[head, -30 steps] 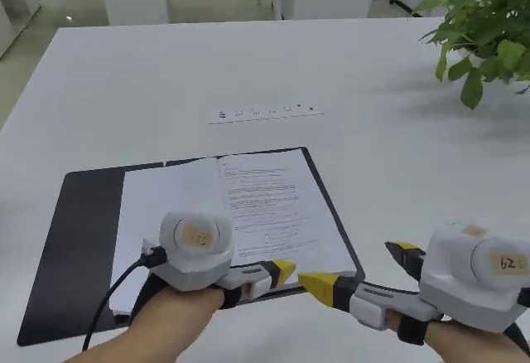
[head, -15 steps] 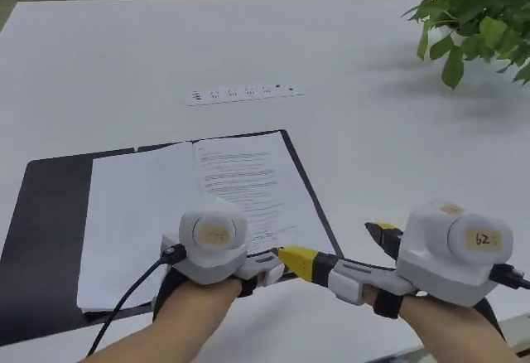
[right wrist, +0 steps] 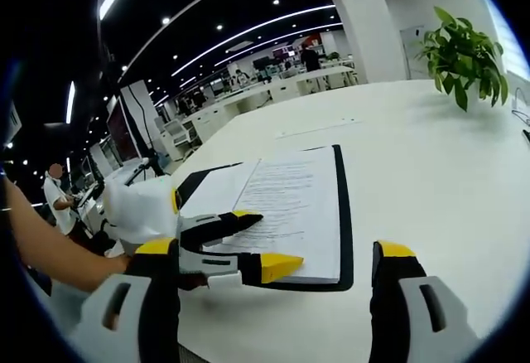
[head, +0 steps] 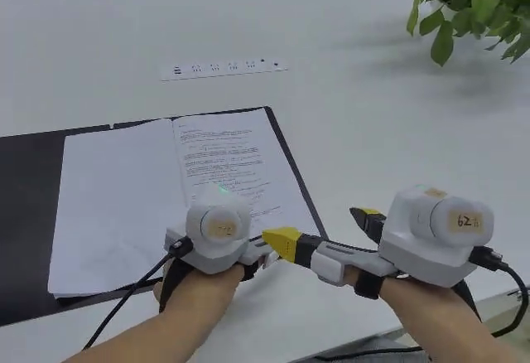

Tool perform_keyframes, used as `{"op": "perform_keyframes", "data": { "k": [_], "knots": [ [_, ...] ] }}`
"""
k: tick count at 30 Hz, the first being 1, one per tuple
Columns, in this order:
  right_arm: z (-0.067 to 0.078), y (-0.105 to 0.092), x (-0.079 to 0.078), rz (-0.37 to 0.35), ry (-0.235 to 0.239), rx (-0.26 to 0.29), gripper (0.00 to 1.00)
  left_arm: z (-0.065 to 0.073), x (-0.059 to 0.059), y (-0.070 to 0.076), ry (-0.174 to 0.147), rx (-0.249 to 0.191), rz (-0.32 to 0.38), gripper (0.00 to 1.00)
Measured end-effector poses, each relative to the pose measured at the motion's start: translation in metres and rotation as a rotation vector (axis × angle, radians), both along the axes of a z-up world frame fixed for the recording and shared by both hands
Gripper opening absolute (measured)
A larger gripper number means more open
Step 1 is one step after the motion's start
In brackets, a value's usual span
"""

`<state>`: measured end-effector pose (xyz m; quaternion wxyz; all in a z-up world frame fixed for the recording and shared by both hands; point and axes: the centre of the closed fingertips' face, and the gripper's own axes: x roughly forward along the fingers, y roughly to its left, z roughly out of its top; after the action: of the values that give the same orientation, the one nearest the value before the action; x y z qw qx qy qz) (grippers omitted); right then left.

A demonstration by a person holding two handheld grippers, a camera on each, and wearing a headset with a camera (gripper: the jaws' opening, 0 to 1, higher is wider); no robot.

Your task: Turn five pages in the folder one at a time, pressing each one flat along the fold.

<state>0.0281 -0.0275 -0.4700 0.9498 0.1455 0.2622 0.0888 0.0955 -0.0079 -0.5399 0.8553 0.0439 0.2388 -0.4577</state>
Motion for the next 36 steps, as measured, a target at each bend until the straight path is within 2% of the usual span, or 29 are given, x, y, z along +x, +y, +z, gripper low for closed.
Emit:
{"op": "perform_keyframes", "data": {
  "k": [3,5,6,8,16,24,27,36],
  "knots": [
    [-0.001,0.001,0.001,-0.002,0.002,0.007,0.97,-0.001,0.001,0.000,-0.015,0.006,-0.001,0.67],
    [-0.002,0.001,0.002,-0.001,0.003,0.008,0.96,-0.005,0.001,0.002,-0.055,0.043,-0.018,0.65],
    [-0.004,0.002,0.002,-0.002,0.006,0.014,0.96,-0.005,0.001,0.002,-0.057,0.041,-0.019,0.65],
    [-0.005,0.003,0.003,-0.003,0.009,0.015,0.96,-0.007,0.001,0.003,-0.091,0.056,-0.037,0.64],
    [-0.010,0.005,0.004,-0.004,0.019,0.026,0.96,-0.009,0.001,0.006,-0.137,0.029,-0.049,0.58],
    [-0.013,0.007,0.005,-0.006,0.028,0.035,0.96,-0.008,-0.001,0.005,-0.147,0.008,-0.061,0.49],
    [-0.014,0.008,0.005,-0.006,0.030,0.038,0.96,-0.007,-0.001,0.006,-0.146,-0.003,-0.051,0.42],
    [-0.017,0.013,0.005,-0.003,0.036,0.046,0.96,-0.006,0.003,0.010,-0.152,-0.002,-0.034,0.32]
  ]
}}
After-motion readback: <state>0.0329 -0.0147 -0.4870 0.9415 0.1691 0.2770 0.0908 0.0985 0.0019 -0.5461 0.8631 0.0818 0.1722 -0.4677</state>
